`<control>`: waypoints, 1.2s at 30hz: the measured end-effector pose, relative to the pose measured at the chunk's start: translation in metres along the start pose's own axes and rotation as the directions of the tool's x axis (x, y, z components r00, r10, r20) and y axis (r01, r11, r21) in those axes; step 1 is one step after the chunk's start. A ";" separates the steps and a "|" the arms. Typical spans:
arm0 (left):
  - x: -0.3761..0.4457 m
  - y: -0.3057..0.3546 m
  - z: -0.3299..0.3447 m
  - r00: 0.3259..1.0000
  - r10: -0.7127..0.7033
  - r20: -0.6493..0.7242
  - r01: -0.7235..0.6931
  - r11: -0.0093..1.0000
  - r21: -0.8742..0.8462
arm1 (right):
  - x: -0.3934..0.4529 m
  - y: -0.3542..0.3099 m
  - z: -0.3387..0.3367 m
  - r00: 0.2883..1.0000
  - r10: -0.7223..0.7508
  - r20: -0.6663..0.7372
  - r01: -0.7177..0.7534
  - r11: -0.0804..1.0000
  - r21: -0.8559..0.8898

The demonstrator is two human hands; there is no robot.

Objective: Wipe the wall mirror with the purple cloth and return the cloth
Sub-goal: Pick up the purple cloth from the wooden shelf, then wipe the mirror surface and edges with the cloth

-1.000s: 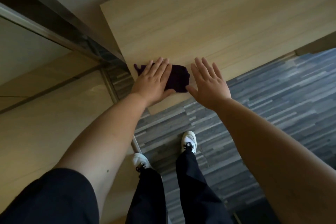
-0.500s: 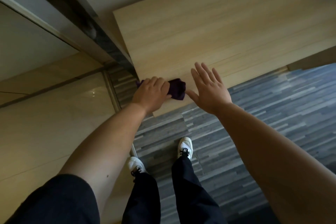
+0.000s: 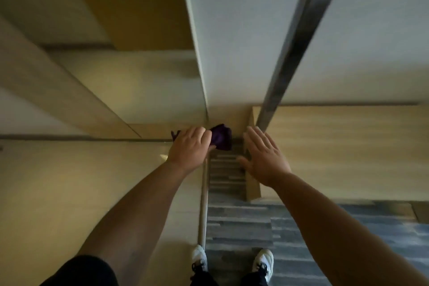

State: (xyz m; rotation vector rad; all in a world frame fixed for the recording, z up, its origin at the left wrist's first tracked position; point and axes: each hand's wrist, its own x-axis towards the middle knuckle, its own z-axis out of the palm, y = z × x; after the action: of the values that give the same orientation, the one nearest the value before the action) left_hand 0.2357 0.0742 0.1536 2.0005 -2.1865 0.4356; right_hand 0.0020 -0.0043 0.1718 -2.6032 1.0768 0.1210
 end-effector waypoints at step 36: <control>0.173 -0.444 -0.542 0.536 0.174 -0.826 0.478 0.744 0.467 | 0.240 -0.370 -0.583 0.281 -0.613 -0.738 0.099 0.784 -0.613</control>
State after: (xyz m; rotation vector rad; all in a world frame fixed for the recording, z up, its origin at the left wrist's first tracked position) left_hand 0.6108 0.0462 0.7688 1.5822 -1.2370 1.9028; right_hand 0.4069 -0.1095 0.7715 -3.2915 0.6052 -1.6366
